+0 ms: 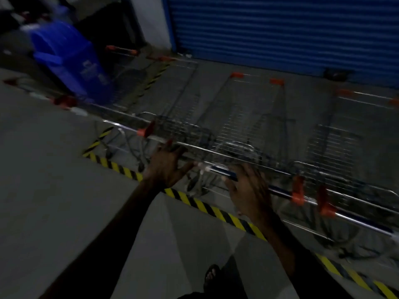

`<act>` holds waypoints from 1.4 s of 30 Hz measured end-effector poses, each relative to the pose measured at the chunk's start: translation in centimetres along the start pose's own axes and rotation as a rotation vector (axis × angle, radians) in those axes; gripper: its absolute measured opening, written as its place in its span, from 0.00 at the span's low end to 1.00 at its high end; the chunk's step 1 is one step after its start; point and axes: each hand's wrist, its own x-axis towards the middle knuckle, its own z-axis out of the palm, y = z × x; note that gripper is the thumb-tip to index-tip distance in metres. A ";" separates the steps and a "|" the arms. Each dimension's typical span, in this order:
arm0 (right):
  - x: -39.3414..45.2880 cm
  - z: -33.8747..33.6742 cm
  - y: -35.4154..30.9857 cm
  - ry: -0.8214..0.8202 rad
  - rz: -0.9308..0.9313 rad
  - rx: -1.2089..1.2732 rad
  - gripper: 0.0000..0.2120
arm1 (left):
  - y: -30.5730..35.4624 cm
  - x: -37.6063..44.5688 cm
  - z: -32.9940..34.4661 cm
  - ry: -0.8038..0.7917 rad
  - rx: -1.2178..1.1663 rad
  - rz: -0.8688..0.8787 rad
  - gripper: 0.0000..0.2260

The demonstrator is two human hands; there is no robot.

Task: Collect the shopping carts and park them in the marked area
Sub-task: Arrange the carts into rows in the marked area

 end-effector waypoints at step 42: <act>25.8 23.5 -32.2 -0.143 0.159 -0.313 0.35 | -50.1 8.8 -4.3 -0.107 -0.011 0.122 0.31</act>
